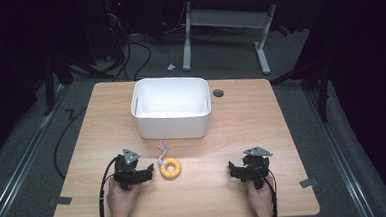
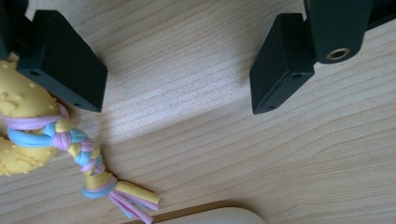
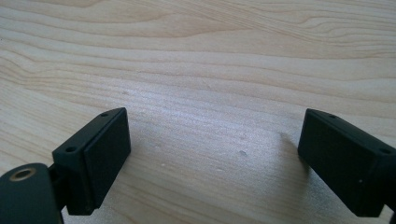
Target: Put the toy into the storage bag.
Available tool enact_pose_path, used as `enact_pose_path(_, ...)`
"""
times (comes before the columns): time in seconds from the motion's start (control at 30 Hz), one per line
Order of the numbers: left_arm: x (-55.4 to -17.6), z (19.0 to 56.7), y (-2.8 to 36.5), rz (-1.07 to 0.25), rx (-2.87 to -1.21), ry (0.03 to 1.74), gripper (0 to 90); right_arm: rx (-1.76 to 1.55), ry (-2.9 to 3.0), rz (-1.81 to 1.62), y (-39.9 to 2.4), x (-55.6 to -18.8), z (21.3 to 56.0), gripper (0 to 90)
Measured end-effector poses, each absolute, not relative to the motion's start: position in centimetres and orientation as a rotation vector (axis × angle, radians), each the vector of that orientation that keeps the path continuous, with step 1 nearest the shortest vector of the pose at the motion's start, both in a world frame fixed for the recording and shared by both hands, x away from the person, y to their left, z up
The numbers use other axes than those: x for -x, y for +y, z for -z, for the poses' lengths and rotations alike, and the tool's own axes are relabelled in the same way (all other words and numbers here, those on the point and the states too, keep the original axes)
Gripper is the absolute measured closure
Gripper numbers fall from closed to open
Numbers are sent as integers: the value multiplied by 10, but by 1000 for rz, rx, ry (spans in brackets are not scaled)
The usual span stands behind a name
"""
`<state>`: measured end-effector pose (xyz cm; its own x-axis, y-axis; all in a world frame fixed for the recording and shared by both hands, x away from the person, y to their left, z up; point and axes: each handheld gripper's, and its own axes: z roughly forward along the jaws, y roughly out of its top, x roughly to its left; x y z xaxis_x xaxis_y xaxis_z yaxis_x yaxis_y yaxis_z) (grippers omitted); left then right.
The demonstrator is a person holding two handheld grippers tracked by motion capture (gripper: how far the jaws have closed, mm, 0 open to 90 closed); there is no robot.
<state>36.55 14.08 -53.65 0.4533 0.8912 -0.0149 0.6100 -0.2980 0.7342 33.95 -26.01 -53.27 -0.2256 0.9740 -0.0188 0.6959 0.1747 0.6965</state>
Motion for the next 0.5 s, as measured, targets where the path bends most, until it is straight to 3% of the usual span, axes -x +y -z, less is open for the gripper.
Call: enact_pose_path(0.5, -364, 537, 141, -531, -2024, 1251, 194, -1567, 1992, -791, -258, -338, 533, 93)
